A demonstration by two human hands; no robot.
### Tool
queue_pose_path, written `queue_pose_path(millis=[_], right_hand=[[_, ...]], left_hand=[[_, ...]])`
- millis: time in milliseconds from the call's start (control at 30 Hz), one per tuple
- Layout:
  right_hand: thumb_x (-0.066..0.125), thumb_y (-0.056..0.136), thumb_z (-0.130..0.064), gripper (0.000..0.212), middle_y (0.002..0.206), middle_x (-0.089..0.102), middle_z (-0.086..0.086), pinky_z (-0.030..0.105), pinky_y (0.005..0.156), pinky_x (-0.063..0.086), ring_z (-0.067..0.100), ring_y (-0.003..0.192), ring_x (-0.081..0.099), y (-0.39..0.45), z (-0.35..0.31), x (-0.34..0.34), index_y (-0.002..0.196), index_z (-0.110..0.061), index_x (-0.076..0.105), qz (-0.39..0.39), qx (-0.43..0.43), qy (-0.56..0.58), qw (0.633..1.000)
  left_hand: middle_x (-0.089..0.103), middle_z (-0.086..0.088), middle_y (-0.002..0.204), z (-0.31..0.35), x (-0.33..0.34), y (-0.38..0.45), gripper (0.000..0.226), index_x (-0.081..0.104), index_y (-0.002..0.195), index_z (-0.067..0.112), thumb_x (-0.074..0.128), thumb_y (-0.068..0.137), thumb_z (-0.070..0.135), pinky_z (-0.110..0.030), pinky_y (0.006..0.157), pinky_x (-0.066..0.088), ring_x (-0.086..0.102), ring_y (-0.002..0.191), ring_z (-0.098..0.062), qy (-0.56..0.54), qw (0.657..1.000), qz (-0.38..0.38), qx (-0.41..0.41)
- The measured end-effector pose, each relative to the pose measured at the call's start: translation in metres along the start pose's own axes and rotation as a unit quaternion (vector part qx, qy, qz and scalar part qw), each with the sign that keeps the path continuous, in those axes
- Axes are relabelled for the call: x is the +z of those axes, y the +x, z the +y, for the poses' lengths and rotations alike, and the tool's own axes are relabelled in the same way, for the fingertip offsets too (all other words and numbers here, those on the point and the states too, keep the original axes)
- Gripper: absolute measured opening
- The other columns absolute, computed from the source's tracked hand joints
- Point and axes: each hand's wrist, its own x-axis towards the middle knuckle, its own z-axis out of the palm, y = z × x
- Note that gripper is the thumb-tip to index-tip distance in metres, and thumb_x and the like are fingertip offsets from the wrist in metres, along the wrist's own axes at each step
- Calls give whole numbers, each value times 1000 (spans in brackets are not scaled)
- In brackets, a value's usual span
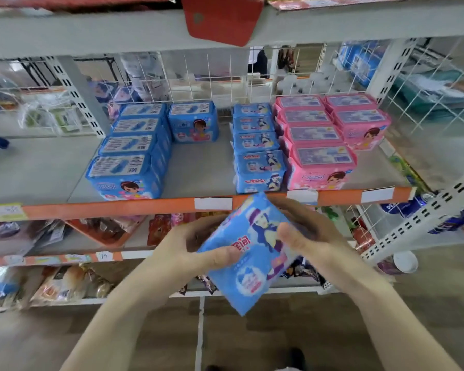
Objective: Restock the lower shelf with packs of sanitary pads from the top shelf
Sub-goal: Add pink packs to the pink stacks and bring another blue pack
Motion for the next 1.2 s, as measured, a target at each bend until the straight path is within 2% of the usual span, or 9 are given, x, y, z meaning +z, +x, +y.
queue_pose_path(millis=[100, 233, 400, 533, 667, 767, 833, 967, 1200], right_hand=[[68, 78, -43, 25, 108, 75, -12, 21, 71, 58, 9, 98, 73, -4, 7, -3, 101, -50, 73, 26, -13, 59, 998], [67, 77, -28, 38, 101, 77, -6, 24, 69, 59, 13, 94, 74, -4, 13, -16, 115, -31, 66, 98, -16, 105, 989], [65, 79, -29, 42, 100, 76, -9, 26, 69, 61, 12, 94, 74, 2, 17, -39, 120, -30, 63, 151, -52, 147, 976], [58, 88, -21, 34, 102, 75, -13, 20, 68, 57, 7, 95, 73, 4, 21, -49, 122, -24, 60, 124, -78, 150, 978], [58, 94, -44, 38, 115, 72, -17, 14, 84, 50, 0, 109, 65, 7, 25, -78, 129, -32, 61, 73, -75, 48, 993], [54, 102, -34, 23, 100, 73, -18, 9, 70, 46, -5, 86, 66, 16, 29, -96, 116, -25, 69, 83, -64, -18, 994], [51, 104, -23, 19, 84, 72, -12, 15, 63, 44, 3, 73, 64, 23, 32, -99, 103, -18, 69, 100, -84, -53, 990], [51, 104, -18, 18, 94, 74, -6, 21, 70, 52, 6, 85, 68, 42, 33, -102, 105, -14, 69, 74, -84, -95, 989], [58, 98, -24, 15, 97, 74, -2, 34, 72, 53, 19, 86, 69, 100, 24, -98, 105, -15, 67, 78, -94, -139, 983]], left_hand=[[75, 5, 115, 5, 8, 9, 75, 62, 127, 25, 80, 59, 49, -26, 81, 58, 72, 105, -15, 17, 1000, 11, -7], [74, 4, 116, -1, 34, 15, 88, 57, 131, 23, 84, 52, 53, -30, 81, 60, 72, 106, -17, -68, 992, 108, -8], [74, 0, 118, -4, 71, 20, 113, 46, 143, 20, 93, 48, 58, -47, 96, 54, 70, 111, -22, -127, 973, 193, -2], [77, 3, 106, 9, 102, 32, 52, 67, 119, 16, 75, 74, 40, -26, 83, 59, 73, 101, -17, -85, 965, 245, 45], [78, 4, 101, 21, 108, 43, 35, 73, 109, 17, 70, 76, 30, -20, 80, 57, 74, 97, -14, -42, 958, 268, 87], [77, 17, 93, 25, 114, 55, 14, 72, 104, 26, 71, 91, 22, -16, 75, 54, 72, 89, -3, 103, 941, 303, 107], [76, 18, 88, 25, 119, 64, 14, 73, 105, 25, 67, 94, 32, -23, 72, 57, 71, 84, -3, 195, 918, 324, 119], [69, 32, 77, 26, 107, 77, 13, 70, 107, 23, 62, 97, 25, -8, 63, 45, 64, 74, 10, 197, 923, 312, 109], [72, 19, 88, 39, 50, 123, 9, 69, 102, 24, 61, 99, 27, -13, 65, 46, 66, 74, 6, 189, 941, 260, 105]])
